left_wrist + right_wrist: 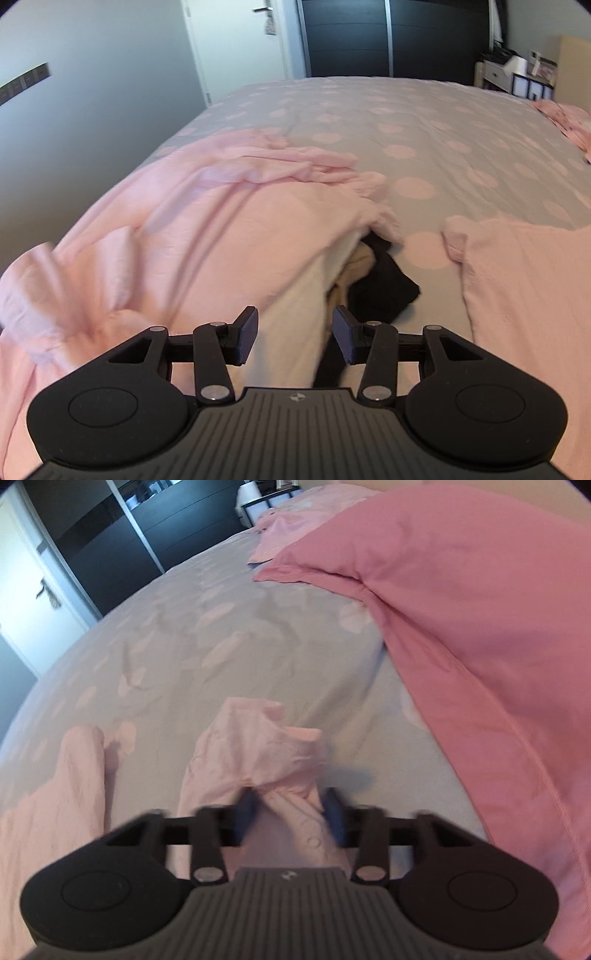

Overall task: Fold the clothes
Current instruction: 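Carry the pink cuff with the right tool across the bed toward the garment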

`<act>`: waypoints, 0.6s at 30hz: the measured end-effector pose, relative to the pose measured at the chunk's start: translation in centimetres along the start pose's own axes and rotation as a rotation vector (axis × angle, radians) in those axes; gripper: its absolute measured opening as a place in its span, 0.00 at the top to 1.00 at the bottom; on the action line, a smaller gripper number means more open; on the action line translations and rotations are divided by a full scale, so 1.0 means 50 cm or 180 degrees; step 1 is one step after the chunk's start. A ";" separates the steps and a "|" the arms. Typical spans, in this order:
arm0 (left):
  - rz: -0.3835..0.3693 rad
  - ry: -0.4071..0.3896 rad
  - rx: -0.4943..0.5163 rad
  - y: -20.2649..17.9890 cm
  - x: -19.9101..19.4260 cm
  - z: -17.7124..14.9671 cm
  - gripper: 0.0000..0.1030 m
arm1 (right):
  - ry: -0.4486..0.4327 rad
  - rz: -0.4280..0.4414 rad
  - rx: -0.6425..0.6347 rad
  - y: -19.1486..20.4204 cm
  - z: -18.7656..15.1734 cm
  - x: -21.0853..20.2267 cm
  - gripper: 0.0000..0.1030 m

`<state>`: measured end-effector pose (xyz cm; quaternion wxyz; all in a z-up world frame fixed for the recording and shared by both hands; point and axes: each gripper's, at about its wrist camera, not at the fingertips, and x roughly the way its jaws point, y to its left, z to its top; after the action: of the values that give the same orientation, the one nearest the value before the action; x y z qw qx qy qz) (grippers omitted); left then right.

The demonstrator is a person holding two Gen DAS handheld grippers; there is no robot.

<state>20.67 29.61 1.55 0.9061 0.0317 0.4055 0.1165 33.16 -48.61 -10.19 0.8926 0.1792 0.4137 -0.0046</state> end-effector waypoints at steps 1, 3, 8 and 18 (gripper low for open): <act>-0.0016 0.0011 0.0051 -0.008 0.002 0.000 0.59 | -0.0036 -0.0009 0.0006 0.001 0.004 -0.009 0.89; -0.0045 0.0030 0.0137 -0.021 0.004 -0.001 0.59 | -0.0159 -0.0027 0.0023 0.001 0.015 -0.034 0.90; -0.0064 0.0023 0.0099 -0.018 -0.004 0.000 0.59 | -0.0357 -0.0433 0.0133 -0.045 0.036 -0.124 0.91; -0.0183 -0.0128 -0.0148 0.017 -0.066 0.002 0.59 | -0.0728 -0.0879 0.0557 -0.217 -0.006 -0.437 0.92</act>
<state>18.46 29.65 4.14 0.9175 0.0013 0.3851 0.0991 16.90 -61.71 2.37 0.9057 0.1959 0.3284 -0.1833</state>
